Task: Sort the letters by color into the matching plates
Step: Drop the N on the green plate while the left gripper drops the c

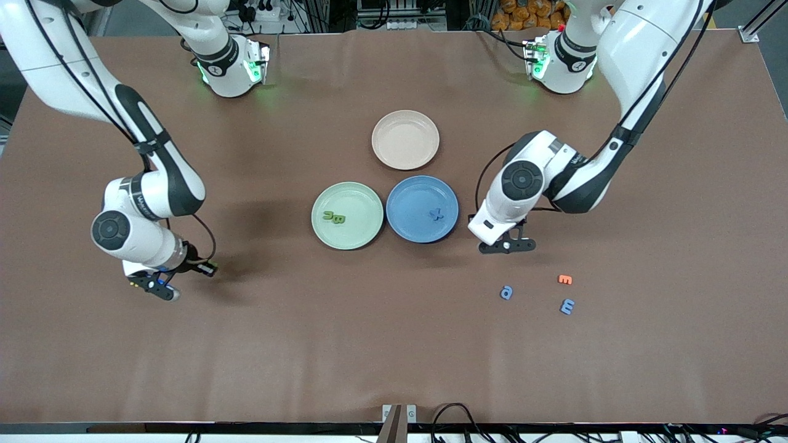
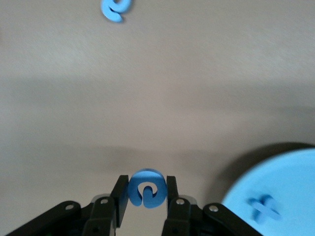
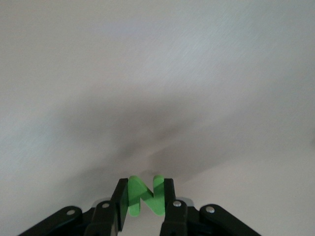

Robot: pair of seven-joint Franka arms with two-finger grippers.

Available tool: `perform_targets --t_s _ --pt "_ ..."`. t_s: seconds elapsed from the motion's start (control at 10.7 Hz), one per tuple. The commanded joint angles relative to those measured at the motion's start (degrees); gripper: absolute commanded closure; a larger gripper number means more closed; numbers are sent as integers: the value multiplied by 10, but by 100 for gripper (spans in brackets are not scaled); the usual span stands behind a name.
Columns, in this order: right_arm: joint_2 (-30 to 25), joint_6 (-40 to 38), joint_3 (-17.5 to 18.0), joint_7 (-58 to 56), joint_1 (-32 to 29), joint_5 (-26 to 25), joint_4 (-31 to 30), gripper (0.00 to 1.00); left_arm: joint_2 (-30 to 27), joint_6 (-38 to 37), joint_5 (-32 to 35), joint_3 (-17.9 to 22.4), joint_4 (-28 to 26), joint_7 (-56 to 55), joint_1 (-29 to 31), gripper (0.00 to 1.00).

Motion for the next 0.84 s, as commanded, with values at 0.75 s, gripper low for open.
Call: perform_targets --t_s 0.75 --pt "-60 -37 21 231 253 94 -48 91 -2 -9 9 -21 -4 -216 -108 100"
